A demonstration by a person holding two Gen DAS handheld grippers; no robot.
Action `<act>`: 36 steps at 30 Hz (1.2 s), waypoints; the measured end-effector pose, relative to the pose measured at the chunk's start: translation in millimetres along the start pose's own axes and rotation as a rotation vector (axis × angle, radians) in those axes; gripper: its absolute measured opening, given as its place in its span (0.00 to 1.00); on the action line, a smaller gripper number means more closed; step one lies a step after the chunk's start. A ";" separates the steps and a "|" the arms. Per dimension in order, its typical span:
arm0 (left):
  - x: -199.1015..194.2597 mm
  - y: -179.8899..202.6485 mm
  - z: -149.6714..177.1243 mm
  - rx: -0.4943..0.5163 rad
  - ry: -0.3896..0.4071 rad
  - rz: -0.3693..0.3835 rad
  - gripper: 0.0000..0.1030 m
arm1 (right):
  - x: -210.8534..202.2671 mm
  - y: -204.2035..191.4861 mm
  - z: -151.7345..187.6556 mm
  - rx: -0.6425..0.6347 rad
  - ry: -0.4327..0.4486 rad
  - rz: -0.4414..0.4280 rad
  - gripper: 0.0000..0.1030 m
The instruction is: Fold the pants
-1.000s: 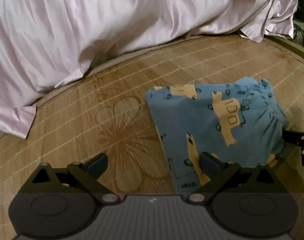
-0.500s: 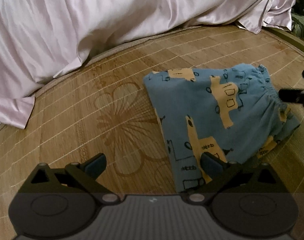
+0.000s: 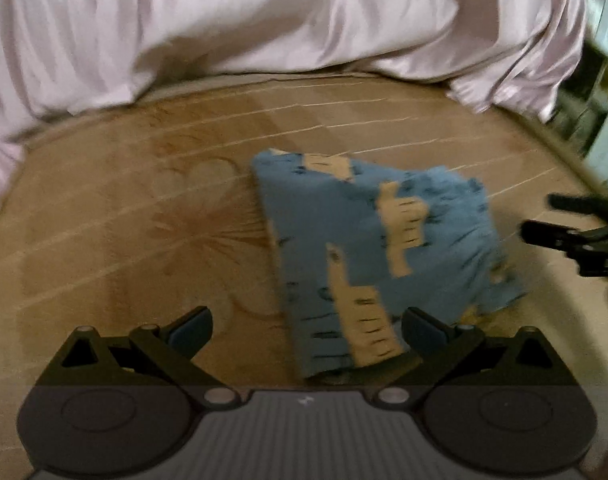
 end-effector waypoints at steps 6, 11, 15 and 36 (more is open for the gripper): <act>14.2 -22.5 -11.5 -0.193 -0.032 0.162 0.94 | 51.8 41.1 -11.6 0.107 0.051 -0.295 0.99; 30.9 -30.6 -14.8 -0.255 -0.095 0.210 0.80 | 98.7 54.1 -23.3 0.138 0.024 -0.420 0.91; 37.9 -30.9 -12.7 -0.247 -0.128 0.219 0.67 | 114.3 51.3 -25.4 0.091 -0.025 -0.408 0.81; 35.5 -18.7 -14.6 -0.175 -0.147 0.093 0.30 | 95.3 6.8 -26.3 -0.069 -0.099 -0.200 0.30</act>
Point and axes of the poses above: each gripper's, at about its wrist camera, not at the fingertips, and x roughly the way its jaws point, y to its right, z to its underside, the point moved 1 cm from there along x, roughly the way its jaws point, and after that the axes turned 10 degrees about -x, right-handed, at the moved point
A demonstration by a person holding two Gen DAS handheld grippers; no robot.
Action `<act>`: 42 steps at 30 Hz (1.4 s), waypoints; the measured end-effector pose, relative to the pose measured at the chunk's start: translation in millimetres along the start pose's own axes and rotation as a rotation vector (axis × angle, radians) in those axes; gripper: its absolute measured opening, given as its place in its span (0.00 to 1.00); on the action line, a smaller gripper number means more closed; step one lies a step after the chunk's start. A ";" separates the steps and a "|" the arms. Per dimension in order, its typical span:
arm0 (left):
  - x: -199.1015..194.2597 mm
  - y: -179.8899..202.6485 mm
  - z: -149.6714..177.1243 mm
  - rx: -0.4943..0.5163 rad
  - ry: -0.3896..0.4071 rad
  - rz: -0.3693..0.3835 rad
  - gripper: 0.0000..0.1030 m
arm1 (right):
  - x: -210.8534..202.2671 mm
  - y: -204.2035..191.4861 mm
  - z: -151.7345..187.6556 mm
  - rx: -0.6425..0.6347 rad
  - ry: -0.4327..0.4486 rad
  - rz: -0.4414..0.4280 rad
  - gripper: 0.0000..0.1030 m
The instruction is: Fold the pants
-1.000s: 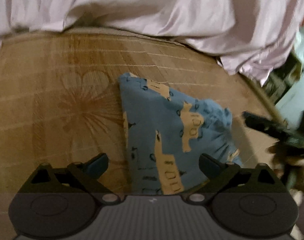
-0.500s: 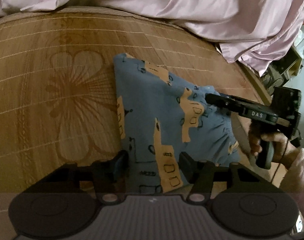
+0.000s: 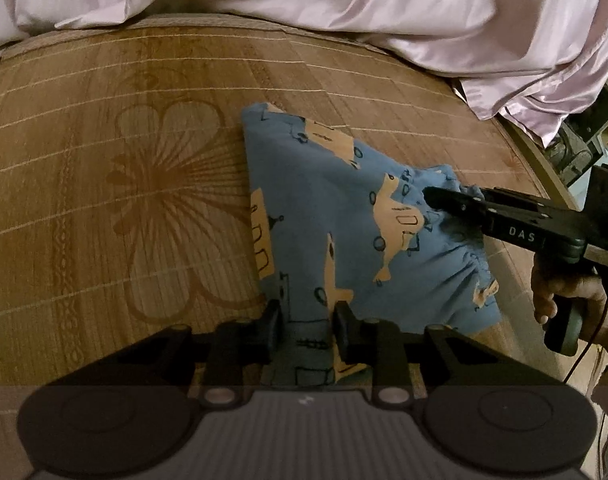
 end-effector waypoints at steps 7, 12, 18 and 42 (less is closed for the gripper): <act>-5.7 3.9 1.2 0.010 0.018 -0.016 0.19 | -13.8 -17.3 -1.6 -0.034 0.013 0.068 0.23; -13.1 11.6 8.5 0.021 -0.009 -0.046 0.16 | -36.3 -47.5 -0.4 -0.129 0.005 0.138 0.21; -19.7 23.7 11.4 0.029 -0.016 -0.069 0.15 | -50.7 -65.0 -14.9 -0.251 0.028 0.192 0.20; -13.7 -9.7 -129.8 -0.083 0.201 -0.111 0.15 | 70.0 -24.7 -165.4 -0.431 0.143 0.128 0.19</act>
Point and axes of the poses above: each gripper's, at about its wrist camera, not at the fingertips, and x roughly the way its jaws point, y to its right, z to its underside, the point moved 1 cm from there along x, roughly the way its jaws point, and after that the axes turned 10 degrees about -x, right-handed, at the moved point
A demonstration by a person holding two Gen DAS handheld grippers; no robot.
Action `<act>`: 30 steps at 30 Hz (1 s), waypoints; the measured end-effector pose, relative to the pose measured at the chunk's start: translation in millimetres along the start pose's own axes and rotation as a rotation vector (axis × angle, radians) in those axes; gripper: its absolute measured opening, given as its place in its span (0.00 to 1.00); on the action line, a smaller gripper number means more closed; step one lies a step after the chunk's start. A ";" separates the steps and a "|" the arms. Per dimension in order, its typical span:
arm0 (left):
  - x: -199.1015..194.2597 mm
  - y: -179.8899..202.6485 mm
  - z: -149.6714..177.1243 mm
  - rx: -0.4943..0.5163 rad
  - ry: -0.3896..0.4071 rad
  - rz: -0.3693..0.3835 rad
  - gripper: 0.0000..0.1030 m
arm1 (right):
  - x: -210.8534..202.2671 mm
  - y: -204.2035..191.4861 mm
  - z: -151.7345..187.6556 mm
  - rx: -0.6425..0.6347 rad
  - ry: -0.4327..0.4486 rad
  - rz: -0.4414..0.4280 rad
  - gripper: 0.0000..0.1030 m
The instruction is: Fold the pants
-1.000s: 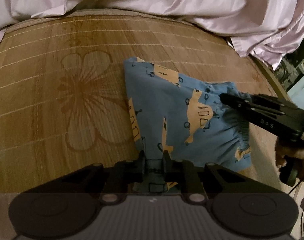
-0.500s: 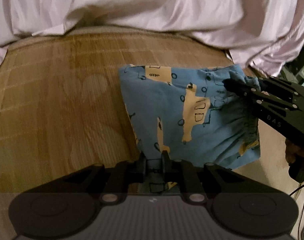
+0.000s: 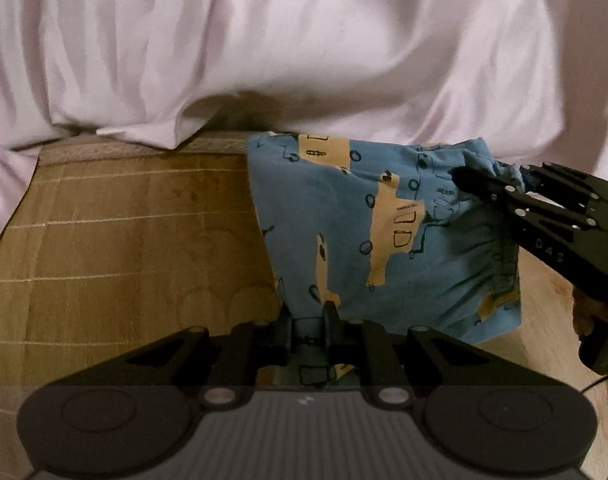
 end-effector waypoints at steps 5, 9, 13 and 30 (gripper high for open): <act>30.6 -18.8 9.3 0.009 -0.071 -0.038 0.16 | 40.5 -5.4 30.3 0.036 -0.091 -0.066 0.21; 40.2 -34.2 23.4 0.008 -0.083 -0.059 0.33 | 61.6 -14.7 57.4 0.044 -0.153 -0.042 0.31; 40.5 -40.2 21.9 -0.011 -0.086 -0.049 0.37 | 59.3 -14.7 63.6 0.078 -0.137 -0.019 0.41; -58.5 -30.2 38.9 -0.053 0.186 -0.155 0.95 | -78.8 -30.0 24.0 0.243 0.062 0.132 0.99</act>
Point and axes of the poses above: each gripper's, at about its wrist camera, not at the fingertips, and x roughly the way its jaws point, y to its right, z to its underside, the point moved 1 cm from there along x, roughly the way its jaws point, and after that the axes turned 10 degrees about -x, right-handed, at the moved point
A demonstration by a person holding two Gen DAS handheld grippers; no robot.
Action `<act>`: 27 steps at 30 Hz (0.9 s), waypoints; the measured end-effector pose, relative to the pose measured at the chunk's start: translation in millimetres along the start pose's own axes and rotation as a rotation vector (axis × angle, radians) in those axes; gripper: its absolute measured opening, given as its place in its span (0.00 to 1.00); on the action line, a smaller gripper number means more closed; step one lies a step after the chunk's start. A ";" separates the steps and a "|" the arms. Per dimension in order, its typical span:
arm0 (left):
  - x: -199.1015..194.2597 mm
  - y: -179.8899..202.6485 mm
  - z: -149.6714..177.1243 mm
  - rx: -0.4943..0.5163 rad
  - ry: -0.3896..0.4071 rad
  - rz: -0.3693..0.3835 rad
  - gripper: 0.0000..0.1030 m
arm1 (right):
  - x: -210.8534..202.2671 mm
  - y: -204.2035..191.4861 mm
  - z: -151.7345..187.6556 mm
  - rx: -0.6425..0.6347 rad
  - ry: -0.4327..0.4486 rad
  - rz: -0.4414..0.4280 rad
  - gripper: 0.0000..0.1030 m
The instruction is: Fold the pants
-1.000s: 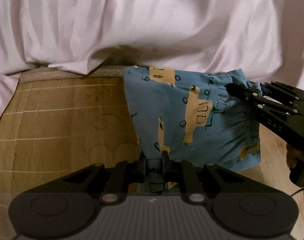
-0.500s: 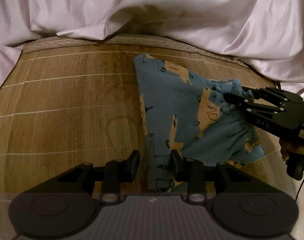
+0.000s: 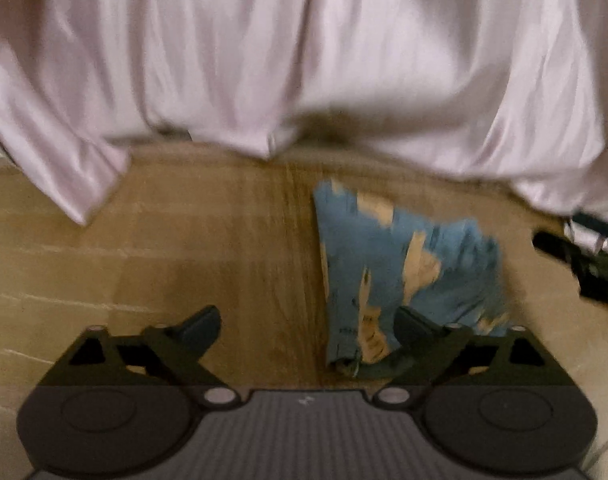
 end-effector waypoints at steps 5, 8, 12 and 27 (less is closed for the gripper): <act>-60.8 13.2 6.8 0.047 0.175 -0.003 1.00 | -72.5 -23.7 -4.0 0.058 0.058 0.063 0.99; -93.7 20.4 19.4 0.118 0.249 0.010 1.00 | -107.9 -36.8 -1.8 0.077 0.083 0.086 0.99; -124.3 23.1 43.6 0.171 0.312 0.014 1.00 | -148.6 -56.0 7.9 0.083 0.110 0.097 0.99; -113.4 18.7 106.7 0.162 0.259 0.022 1.00 | -182.4 -98.4 58.0 0.111 0.100 0.156 0.99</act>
Point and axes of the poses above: each gripper's, at about its wrist camera, not at the fingertips, and x roughly the way its jaws point, y to its right, z to its underside, the point moved 1 cm from there along x, roughly the way its jaws point, and after that the axes turned 10 degrees about -x, right-handed, at the moved point
